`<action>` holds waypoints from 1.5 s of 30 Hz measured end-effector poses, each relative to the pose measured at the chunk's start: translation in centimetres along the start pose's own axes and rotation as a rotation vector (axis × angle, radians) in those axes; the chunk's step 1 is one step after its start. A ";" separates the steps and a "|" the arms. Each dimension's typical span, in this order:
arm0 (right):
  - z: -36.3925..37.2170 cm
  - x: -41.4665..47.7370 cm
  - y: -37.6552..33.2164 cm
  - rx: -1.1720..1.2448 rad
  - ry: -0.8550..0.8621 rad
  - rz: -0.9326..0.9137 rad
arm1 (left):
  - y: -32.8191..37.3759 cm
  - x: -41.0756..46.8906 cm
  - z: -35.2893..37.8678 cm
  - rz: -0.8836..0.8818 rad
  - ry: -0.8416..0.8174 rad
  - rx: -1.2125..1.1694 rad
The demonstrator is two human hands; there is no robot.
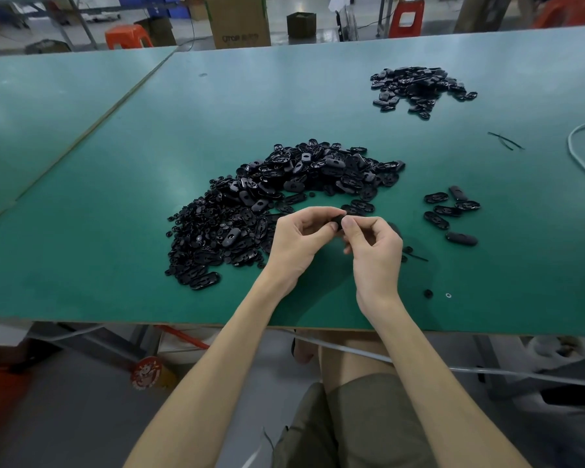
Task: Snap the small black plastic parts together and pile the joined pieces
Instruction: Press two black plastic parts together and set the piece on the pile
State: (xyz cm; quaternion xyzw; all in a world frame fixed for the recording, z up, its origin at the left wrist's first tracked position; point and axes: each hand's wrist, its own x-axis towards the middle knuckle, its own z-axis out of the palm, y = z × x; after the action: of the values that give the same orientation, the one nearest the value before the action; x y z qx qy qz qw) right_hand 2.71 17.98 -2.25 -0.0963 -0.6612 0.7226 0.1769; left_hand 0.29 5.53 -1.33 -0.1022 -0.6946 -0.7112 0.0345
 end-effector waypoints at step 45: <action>-0.1 -0.9 -1.4 0.250 -0.074 0.138 | 4.0 7.3 12.4 -0.002 -0.445 0.584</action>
State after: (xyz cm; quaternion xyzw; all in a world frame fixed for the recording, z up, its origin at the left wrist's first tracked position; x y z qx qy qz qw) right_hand 3.79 17.85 -0.92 -0.0923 -0.5640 0.8128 0.1130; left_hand -4.90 18.45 4.24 -0.2395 -0.8590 -0.4433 -0.0905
